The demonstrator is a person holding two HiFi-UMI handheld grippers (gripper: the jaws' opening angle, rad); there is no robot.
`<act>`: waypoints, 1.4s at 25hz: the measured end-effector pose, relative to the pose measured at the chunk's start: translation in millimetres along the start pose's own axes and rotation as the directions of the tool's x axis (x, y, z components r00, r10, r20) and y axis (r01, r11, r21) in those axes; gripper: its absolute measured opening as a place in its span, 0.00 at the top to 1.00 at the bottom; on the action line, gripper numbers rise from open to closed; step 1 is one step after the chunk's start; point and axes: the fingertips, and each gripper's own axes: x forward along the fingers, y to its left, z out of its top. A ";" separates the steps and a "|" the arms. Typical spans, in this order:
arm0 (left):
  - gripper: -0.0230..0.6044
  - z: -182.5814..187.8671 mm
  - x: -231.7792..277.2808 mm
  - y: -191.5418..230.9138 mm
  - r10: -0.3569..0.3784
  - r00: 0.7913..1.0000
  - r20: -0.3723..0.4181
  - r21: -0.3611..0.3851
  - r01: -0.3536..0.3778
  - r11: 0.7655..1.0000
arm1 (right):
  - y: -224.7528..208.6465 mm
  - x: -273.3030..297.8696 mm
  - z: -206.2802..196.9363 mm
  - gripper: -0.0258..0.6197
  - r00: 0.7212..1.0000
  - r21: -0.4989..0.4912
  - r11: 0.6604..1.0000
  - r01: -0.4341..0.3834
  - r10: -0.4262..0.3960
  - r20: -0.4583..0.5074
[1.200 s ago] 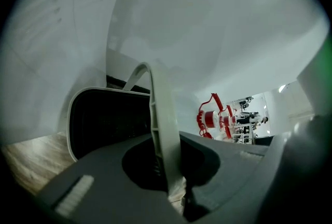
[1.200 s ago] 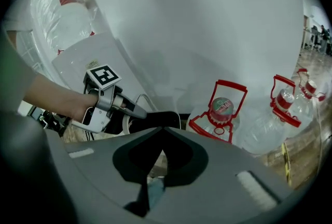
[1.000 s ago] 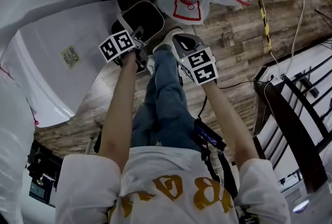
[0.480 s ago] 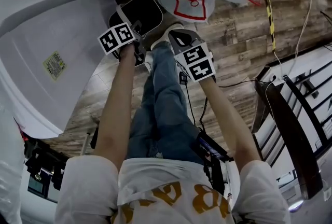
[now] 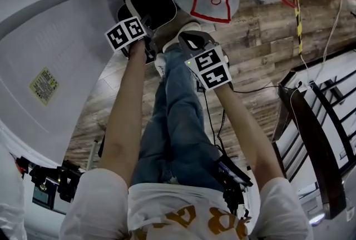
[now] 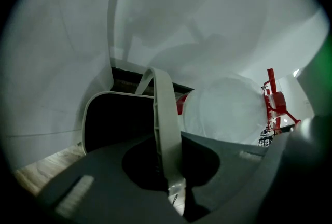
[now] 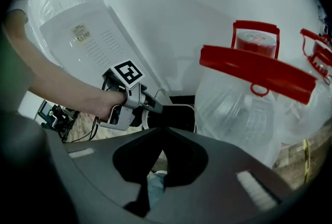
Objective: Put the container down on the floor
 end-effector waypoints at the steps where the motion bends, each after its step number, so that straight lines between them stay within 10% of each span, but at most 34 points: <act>1: 0.94 -0.3 3.6 2.2 0.003 1.000 0.002 0.002 -0.003 1.000 | 0.1 3.4 -1.7 0.92 1.000 0.001 1.000 -0.002 0.002 0.001; 35: 0.94 6.2 30.3 32.1 0.008 0.996 0.086 0.030 -0.010 0.999 | 22.7 38.7 -7.4 0.92 0.998 -0.034 0.998 -0.049 0.048 -0.037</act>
